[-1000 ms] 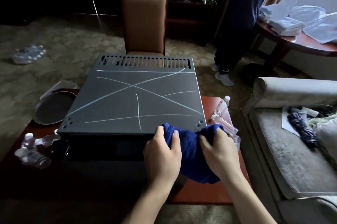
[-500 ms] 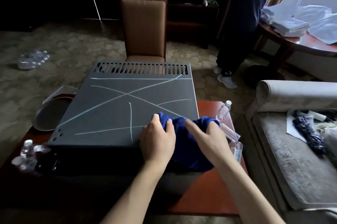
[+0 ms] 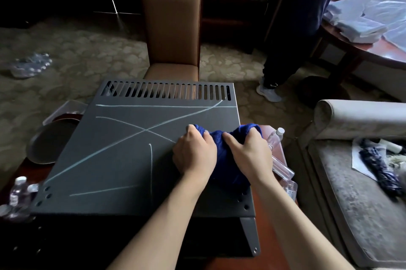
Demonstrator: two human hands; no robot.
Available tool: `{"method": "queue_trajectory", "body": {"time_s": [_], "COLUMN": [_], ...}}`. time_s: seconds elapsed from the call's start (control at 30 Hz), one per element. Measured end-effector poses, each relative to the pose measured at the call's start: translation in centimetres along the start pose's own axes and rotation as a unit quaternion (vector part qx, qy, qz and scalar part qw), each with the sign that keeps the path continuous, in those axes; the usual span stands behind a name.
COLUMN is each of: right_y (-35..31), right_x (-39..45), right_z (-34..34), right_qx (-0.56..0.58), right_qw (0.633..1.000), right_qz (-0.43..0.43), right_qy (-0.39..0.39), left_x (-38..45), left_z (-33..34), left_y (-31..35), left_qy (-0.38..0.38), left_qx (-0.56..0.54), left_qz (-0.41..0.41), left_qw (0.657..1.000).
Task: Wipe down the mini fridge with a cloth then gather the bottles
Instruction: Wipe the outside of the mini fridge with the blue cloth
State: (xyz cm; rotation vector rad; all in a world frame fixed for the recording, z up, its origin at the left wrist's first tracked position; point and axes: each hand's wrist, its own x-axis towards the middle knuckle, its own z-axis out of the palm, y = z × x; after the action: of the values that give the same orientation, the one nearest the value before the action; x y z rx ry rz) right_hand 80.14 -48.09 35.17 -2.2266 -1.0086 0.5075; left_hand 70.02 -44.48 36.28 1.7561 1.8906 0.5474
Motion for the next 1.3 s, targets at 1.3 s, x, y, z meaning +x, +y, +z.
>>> {"method": "queue_trajectory", "body": {"time_s": [1.3], "right_y": [-1.5], "right_x": [-1.0], "right_z": [-0.8], "right_qx": [-0.065], "right_qw": [0.994], "right_qz": [-0.064], "right_qy": [-0.063], "left_x": [2.6], "left_z": [-2.7], "left_y": [-3.6], "left_qy": [-0.107], "left_qx": [-0.073], "left_qz": [0.037], "left_qw": [0.991]}}
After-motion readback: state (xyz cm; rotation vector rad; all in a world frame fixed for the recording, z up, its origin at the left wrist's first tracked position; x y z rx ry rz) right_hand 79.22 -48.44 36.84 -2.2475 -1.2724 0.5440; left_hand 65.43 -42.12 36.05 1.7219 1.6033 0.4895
